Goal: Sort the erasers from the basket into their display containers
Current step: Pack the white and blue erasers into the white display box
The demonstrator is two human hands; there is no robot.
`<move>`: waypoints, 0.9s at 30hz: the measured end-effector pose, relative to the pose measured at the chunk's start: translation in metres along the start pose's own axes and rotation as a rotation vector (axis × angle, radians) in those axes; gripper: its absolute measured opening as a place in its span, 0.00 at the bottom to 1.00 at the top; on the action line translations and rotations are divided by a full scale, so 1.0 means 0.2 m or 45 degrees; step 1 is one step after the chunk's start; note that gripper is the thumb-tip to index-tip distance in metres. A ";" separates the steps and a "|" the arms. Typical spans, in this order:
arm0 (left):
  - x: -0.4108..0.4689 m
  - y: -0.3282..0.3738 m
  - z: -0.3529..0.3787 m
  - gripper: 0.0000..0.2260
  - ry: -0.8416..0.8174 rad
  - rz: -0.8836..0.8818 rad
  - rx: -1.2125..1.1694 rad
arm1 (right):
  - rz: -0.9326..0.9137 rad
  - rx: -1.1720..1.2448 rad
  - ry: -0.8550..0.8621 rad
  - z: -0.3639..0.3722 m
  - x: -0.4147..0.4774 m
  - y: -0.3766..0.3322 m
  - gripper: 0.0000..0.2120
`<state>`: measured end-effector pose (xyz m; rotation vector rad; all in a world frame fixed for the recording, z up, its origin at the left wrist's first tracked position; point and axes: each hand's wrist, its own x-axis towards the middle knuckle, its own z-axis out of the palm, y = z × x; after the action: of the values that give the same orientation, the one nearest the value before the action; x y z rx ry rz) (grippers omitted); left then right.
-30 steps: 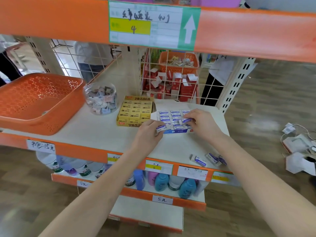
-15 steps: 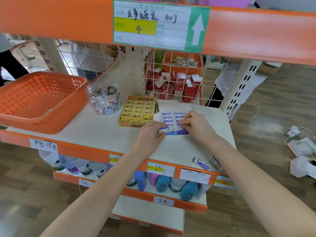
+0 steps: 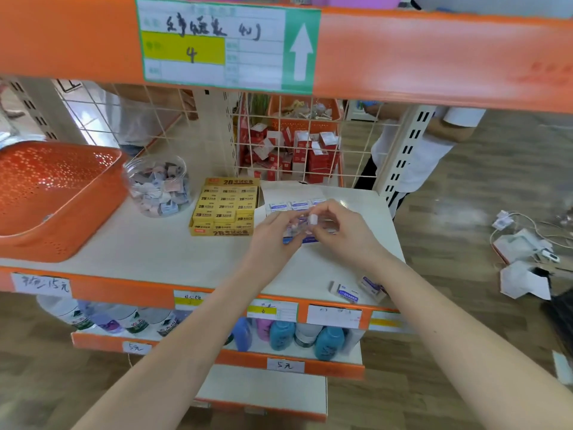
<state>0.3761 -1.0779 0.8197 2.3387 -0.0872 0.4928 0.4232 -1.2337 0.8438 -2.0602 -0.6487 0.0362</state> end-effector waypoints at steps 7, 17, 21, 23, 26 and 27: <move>0.04 -0.03 0.01 0.19 -0.324 0.216 0.504 | 0.033 -0.196 0.075 -0.16 0.02 0.10 0.10; 0.02 -0.09 0.04 0.23 -0.446 0.188 0.658 | -0.130 -0.698 -0.136 -0.14 0.12 0.19 0.15; 0.02 -0.09 0.04 0.23 -0.440 0.178 0.653 | -0.124 -0.799 -0.162 -0.11 0.15 0.19 0.11; 0.01 -0.08 0.05 0.23 -0.428 0.176 0.640 | -0.108 -0.826 -0.146 -0.10 0.16 0.20 0.11; 0.02 -0.08 0.05 0.22 -0.415 0.152 0.587 | -0.082 -0.741 -0.113 -0.09 0.16 0.19 0.10; 0.02 -0.08 0.05 0.22 -0.417 0.141 0.572 | -0.076 -0.692 -0.096 -0.08 0.15 0.18 0.09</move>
<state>0.3861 -1.0733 0.8034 2.8522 -0.2870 0.1871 0.4696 -1.2477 0.8300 -2.5672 -0.8336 -0.1096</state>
